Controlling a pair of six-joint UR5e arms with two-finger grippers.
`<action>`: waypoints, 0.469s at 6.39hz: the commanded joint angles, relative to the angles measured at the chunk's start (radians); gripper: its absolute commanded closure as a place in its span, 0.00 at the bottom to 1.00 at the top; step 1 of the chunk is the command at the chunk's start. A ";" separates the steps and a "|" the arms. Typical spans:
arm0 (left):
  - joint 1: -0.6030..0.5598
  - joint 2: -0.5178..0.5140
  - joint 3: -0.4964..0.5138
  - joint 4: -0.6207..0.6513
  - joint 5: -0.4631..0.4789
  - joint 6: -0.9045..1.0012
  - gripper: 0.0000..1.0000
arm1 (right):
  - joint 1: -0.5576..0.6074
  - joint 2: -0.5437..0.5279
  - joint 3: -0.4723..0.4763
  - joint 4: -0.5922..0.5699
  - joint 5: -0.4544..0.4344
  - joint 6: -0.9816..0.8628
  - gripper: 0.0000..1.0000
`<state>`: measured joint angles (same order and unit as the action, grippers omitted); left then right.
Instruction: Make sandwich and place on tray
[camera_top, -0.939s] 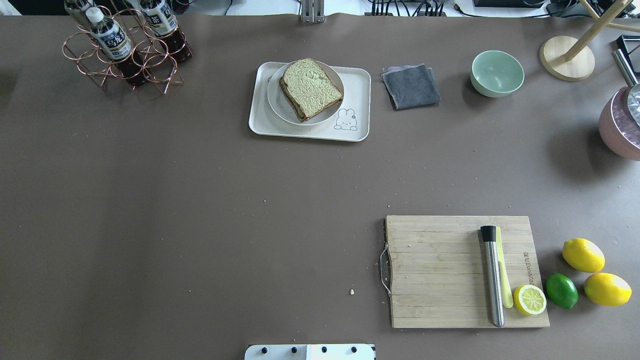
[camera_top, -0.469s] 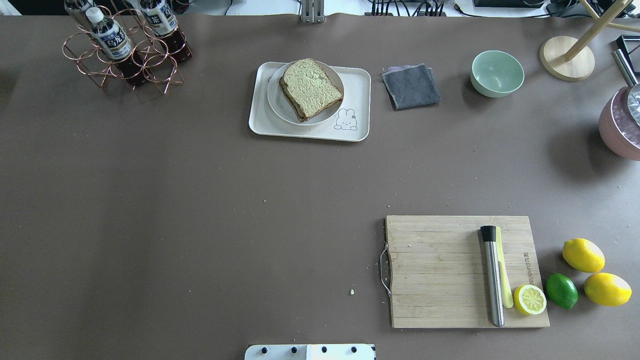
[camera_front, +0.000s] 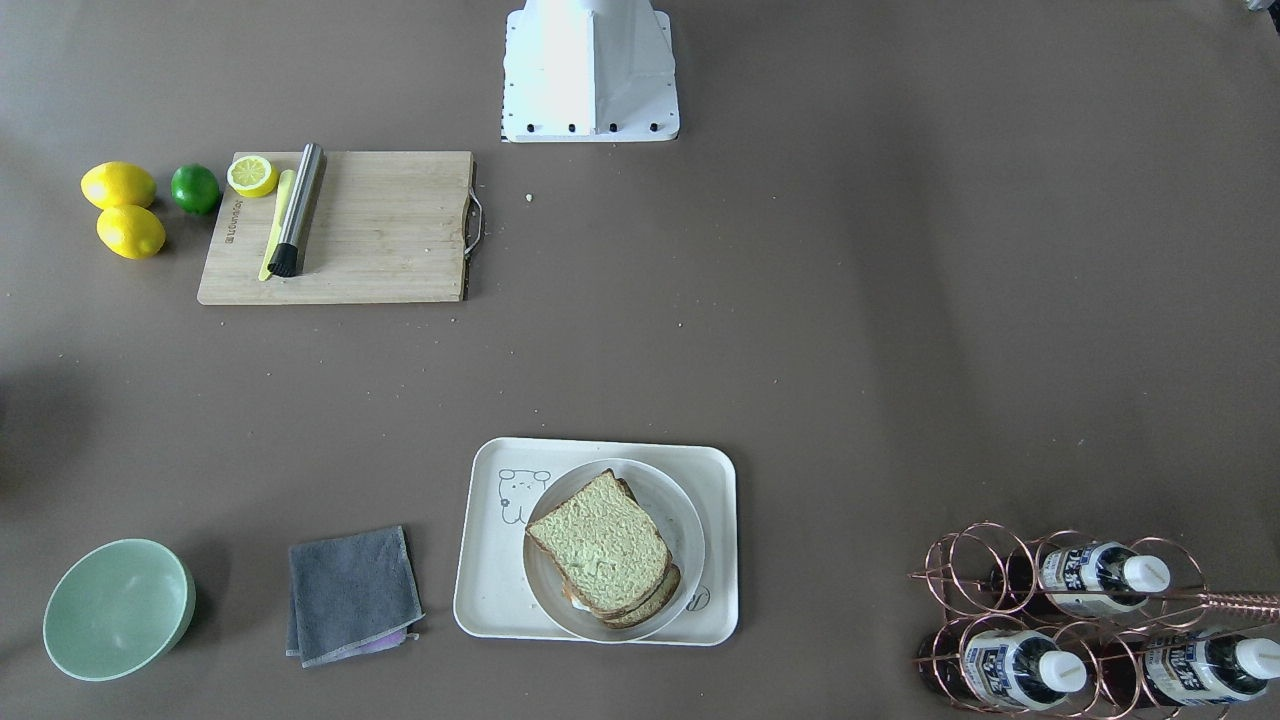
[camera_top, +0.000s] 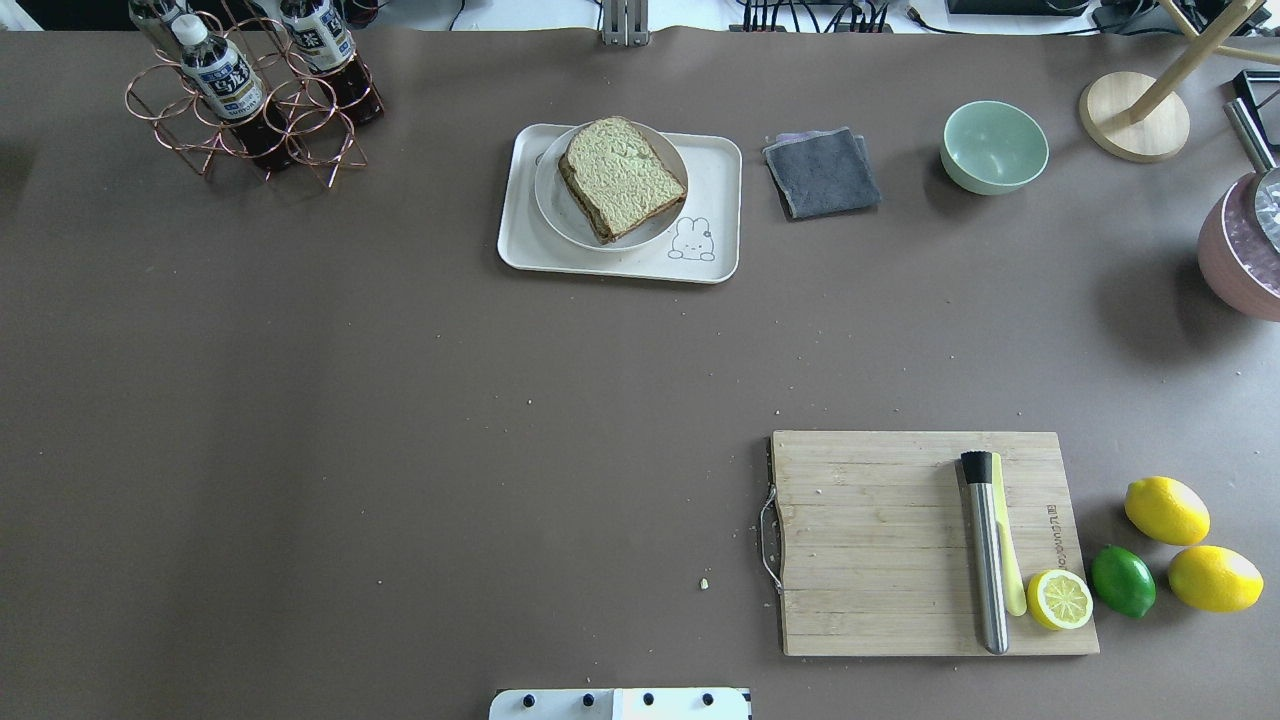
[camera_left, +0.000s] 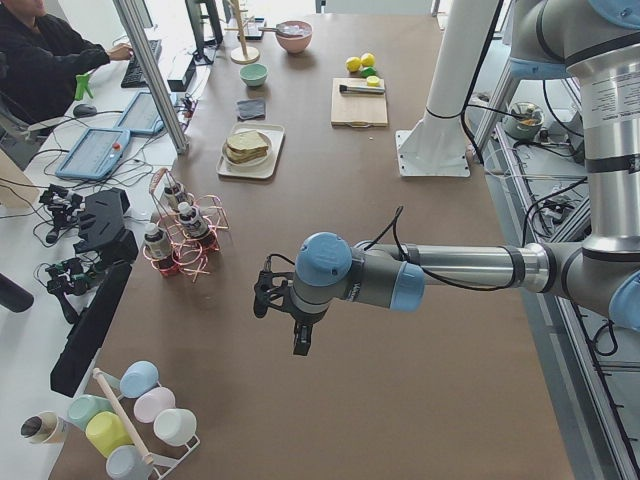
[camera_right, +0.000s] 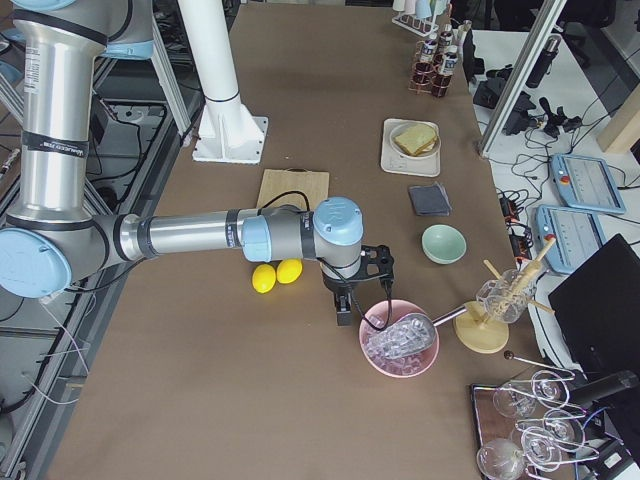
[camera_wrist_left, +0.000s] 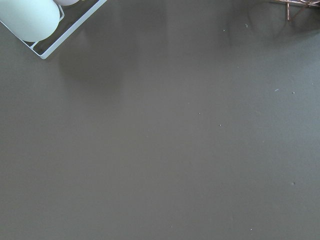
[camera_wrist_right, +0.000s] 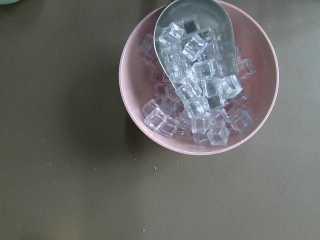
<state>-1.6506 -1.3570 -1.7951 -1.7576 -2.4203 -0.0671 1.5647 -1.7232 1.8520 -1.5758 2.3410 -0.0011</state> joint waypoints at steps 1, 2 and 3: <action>0.000 -0.001 0.005 0.003 0.001 -0.005 0.02 | 0.000 0.008 -0.007 0.000 -0.006 -0.003 0.00; -0.008 0.001 -0.015 0.003 -0.002 -0.002 0.02 | 0.003 -0.009 0.027 0.000 0.006 -0.013 0.00; -0.026 0.031 -0.041 0.006 -0.017 -0.006 0.02 | 0.003 -0.031 0.047 0.000 0.006 -0.011 0.00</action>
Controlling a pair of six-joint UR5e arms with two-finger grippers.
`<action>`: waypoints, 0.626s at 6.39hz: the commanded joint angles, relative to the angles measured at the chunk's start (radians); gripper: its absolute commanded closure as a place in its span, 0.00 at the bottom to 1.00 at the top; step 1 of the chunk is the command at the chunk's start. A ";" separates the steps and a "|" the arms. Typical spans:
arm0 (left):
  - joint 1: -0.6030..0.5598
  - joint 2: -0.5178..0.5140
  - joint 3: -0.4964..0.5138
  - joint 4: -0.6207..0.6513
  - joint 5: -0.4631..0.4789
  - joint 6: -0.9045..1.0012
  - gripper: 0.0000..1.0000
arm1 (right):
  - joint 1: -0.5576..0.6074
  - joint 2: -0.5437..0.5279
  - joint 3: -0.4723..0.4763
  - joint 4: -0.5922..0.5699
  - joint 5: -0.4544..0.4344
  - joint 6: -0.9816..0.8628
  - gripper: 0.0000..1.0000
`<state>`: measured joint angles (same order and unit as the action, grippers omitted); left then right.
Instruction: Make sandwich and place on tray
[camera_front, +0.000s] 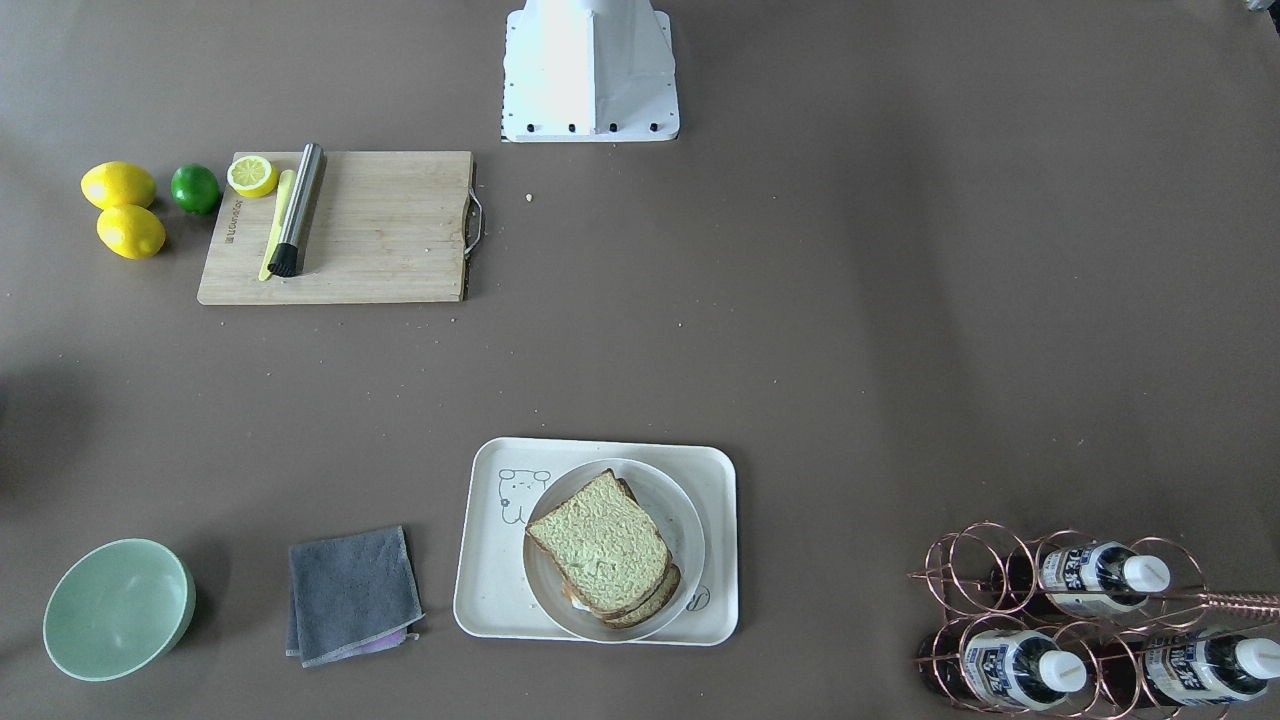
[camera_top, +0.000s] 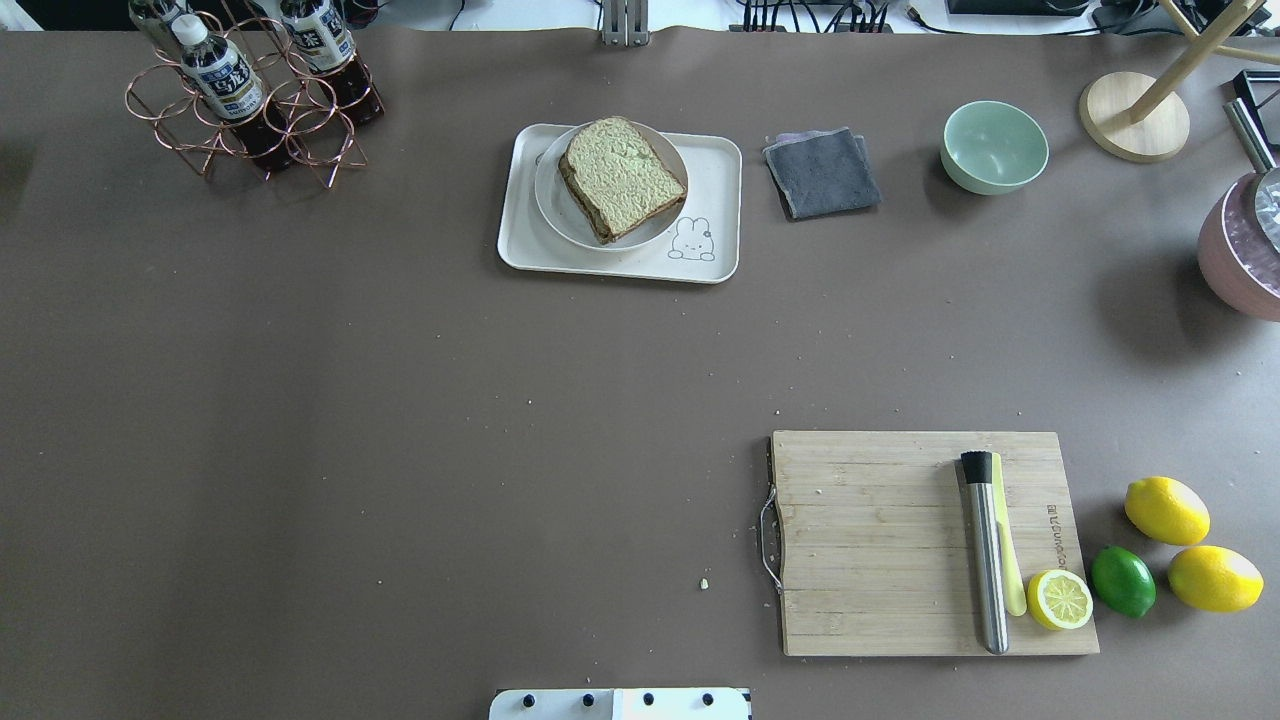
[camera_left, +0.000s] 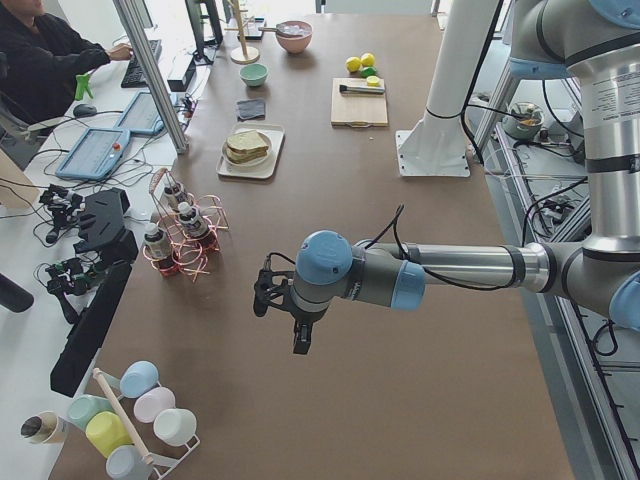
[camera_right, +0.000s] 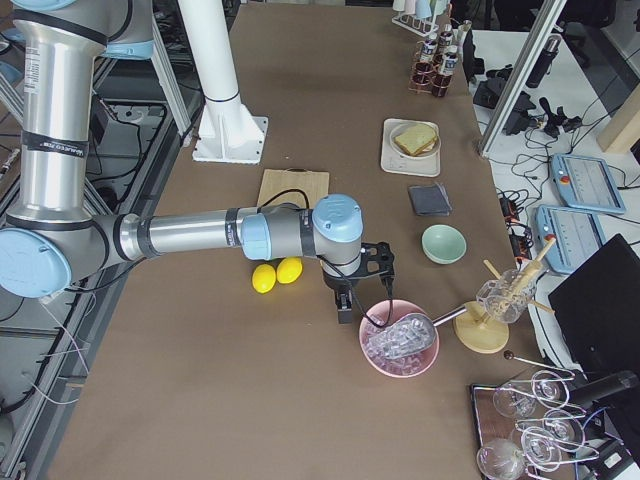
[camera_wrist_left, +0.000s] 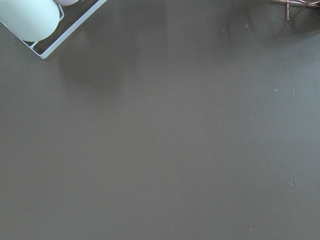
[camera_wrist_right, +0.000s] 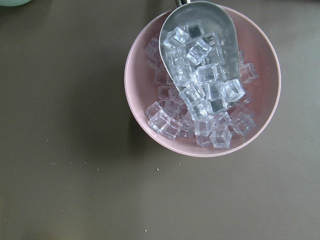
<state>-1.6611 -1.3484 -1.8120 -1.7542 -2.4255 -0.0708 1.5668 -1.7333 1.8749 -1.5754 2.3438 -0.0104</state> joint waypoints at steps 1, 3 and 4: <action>-0.014 0.026 -0.027 0.001 -0.017 -0.003 0.02 | -0.001 -0.017 0.026 0.001 0.002 -0.005 0.00; -0.013 0.026 -0.037 0.002 -0.020 -0.023 0.02 | -0.002 0.012 0.018 -0.005 0.006 -0.003 0.00; -0.016 0.028 -0.049 0.001 -0.027 -0.023 0.02 | -0.004 0.002 0.018 0.000 0.005 -0.005 0.00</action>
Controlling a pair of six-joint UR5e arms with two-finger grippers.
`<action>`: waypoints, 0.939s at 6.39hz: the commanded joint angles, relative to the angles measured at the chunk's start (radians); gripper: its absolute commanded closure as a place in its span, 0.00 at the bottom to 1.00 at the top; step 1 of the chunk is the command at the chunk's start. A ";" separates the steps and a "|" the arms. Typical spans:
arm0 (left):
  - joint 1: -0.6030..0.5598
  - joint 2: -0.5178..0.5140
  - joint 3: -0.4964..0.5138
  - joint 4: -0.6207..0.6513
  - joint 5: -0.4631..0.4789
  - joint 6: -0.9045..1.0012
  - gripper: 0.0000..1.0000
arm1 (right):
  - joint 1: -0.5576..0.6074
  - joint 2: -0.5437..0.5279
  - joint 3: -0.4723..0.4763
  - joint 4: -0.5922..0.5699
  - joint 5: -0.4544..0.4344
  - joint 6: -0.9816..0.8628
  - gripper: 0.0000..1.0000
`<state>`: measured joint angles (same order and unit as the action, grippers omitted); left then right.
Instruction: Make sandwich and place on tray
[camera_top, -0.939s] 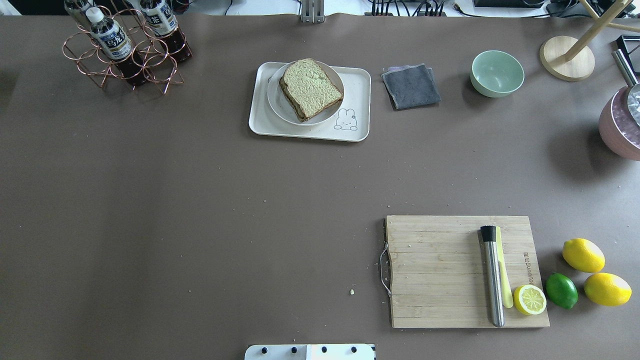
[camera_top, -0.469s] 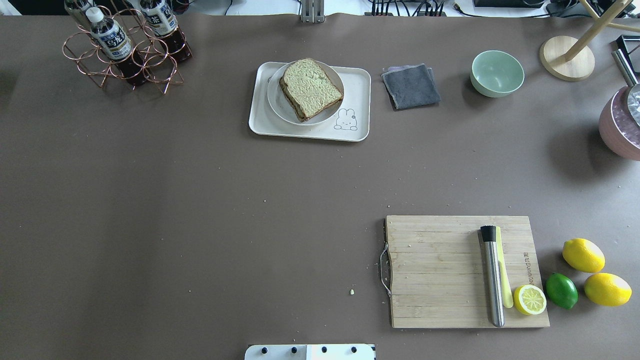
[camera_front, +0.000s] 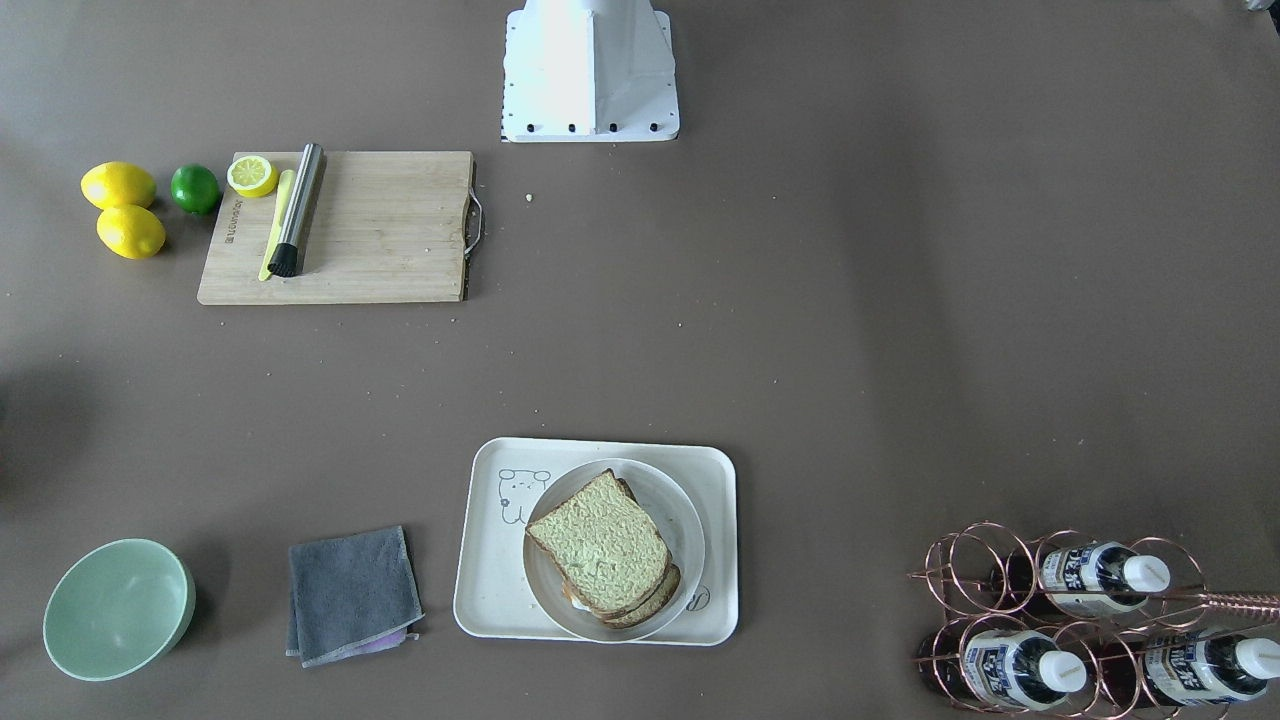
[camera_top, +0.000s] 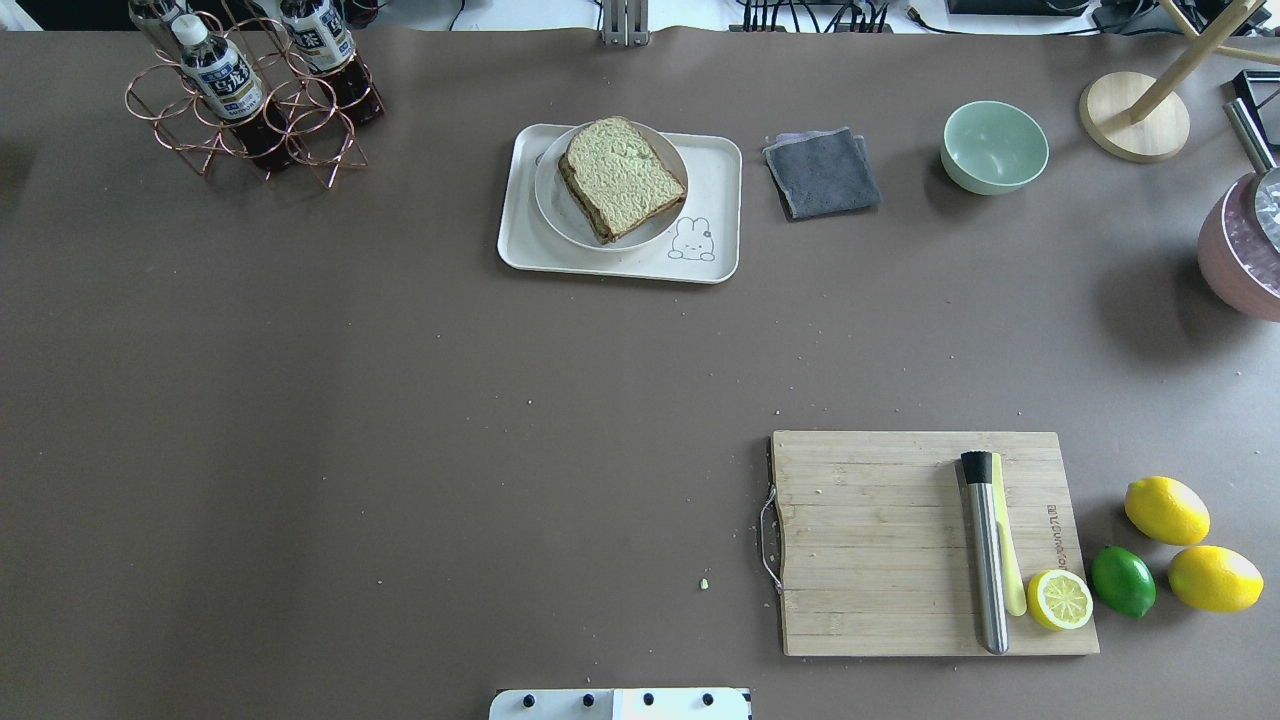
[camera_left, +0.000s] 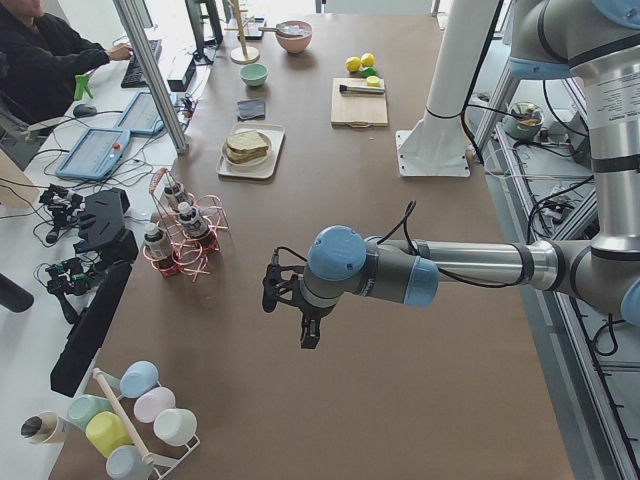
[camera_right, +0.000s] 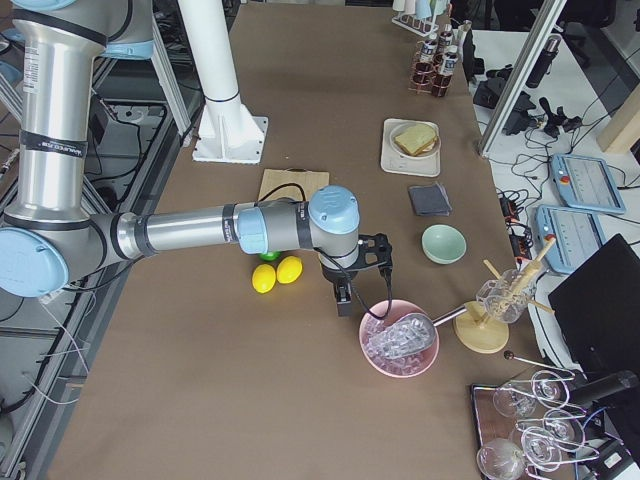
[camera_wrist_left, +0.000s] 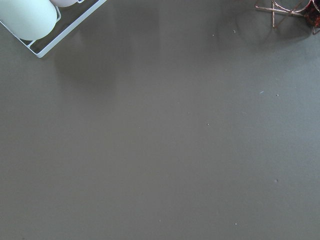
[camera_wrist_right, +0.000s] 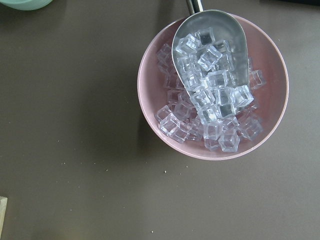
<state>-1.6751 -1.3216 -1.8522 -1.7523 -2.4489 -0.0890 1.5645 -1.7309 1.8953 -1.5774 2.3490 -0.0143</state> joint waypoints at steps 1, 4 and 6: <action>0.000 0.004 -0.004 -0.003 -0.005 0.000 0.02 | -0.001 -0.003 -0.002 0.002 0.001 -0.001 0.00; 0.008 0.001 -0.015 -0.004 -0.004 -0.014 0.02 | 0.000 -0.024 0.014 0.000 0.001 0.002 0.00; 0.008 0.002 -0.021 -0.004 0.002 -0.014 0.02 | 0.000 -0.013 0.015 0.000 -0.008 0.011 0.00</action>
<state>-1.6680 -1.3192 -1.8714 -1.7564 -2.4491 -0.1021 1.5646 -1.7464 1.9097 -1.5769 2.3470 -0.0063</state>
